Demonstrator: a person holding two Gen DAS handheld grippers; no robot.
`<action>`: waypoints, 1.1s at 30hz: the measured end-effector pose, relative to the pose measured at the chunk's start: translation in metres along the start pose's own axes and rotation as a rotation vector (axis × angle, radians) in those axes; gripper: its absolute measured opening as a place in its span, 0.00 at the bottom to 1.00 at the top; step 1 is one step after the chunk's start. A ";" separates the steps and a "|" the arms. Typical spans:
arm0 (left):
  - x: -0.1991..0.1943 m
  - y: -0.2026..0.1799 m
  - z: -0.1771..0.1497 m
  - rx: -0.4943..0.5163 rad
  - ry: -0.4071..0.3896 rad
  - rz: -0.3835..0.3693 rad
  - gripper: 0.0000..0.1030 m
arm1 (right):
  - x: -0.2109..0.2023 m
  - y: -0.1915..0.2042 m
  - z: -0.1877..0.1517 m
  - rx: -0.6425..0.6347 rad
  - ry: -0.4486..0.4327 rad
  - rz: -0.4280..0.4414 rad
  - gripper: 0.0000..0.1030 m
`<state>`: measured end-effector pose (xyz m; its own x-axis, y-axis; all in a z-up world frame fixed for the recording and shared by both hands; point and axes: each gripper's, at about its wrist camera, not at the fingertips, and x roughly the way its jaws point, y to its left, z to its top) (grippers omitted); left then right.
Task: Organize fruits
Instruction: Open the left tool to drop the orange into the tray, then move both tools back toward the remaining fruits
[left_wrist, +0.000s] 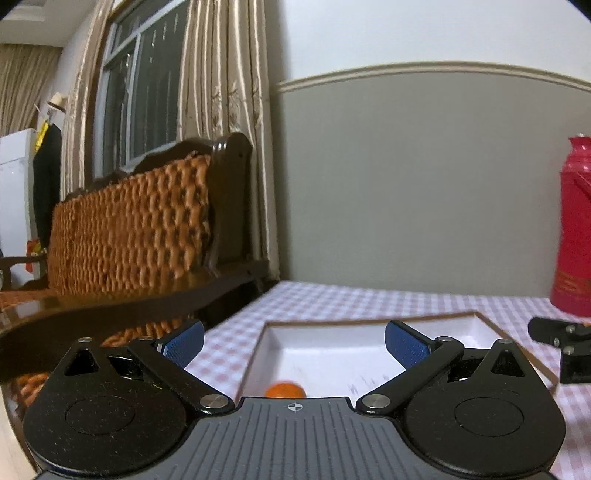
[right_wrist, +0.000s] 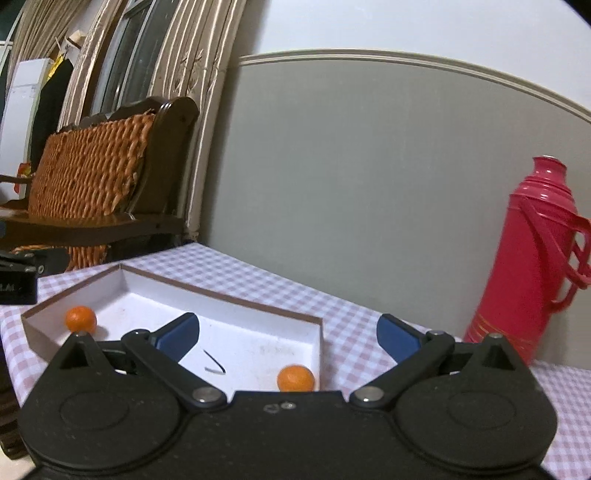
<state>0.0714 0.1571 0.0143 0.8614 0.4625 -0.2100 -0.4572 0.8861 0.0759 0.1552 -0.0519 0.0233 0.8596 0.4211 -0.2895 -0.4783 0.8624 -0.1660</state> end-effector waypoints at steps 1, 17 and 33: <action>-0.003 -0.001 -0.001 0.000 0.007 -0.007 1.00 | -0.004 -0.001 -0.001 -0.001 0.008 -0.003 0.94; -0.062 -0.032 -0.014 -0.003 -0.022 -0.209 1.00 | -0.079 -0.035 -0.032 0.049 0.031 -0.078 0.94; -0.083 -0.097 -0.025 0.033 -0.022 -0.362 1.00 | -0.128 -0.090 -0.065 0.109 0.062 -0.221 0.91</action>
<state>0.0386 0.0318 0.0000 0.9709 0.1189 -0.2080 -0.1147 0.9929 0.0318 0.0768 -0.2016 0.0142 0.9268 0.2035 -0.3157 -0.2547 0.9583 -0.1299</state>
